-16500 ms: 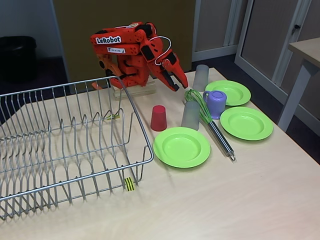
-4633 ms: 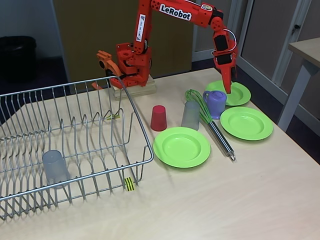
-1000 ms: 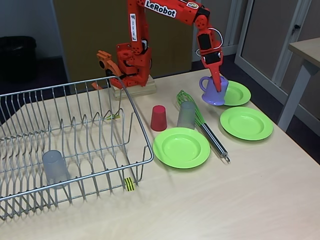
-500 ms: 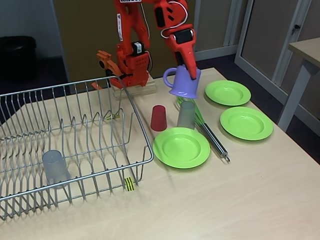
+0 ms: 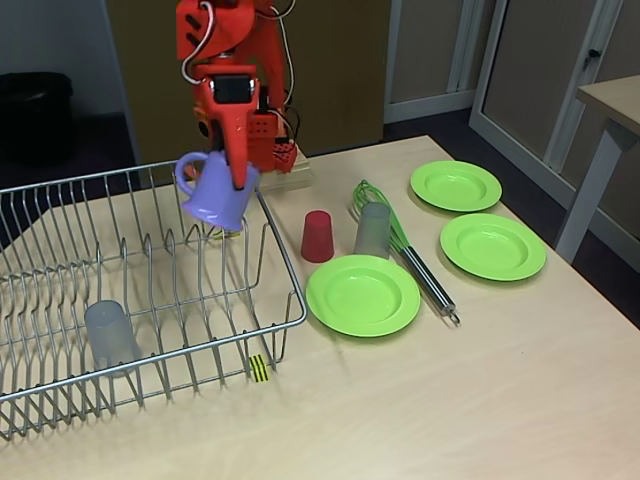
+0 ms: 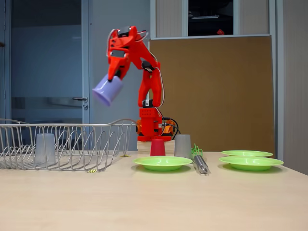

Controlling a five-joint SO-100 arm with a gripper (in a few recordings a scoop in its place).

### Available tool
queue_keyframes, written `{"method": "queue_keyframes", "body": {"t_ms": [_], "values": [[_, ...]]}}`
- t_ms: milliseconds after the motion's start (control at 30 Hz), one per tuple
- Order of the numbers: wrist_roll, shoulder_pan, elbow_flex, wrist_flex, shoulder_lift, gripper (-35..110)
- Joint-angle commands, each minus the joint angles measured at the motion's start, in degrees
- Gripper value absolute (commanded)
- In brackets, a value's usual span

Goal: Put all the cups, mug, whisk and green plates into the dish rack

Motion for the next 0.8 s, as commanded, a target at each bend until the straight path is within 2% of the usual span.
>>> {"method": "queue_keyframes", "body": {"t_ms": [0, 300, 767], "values": [[-5.89, 4.83, -4.92, -2.29, -8.26, 16], [-10.9, 7.73, -19.51, -4.04, -31.82, 17], [-14.24, 9.4, -26.63, -4.83, -44.74, 18]]}}
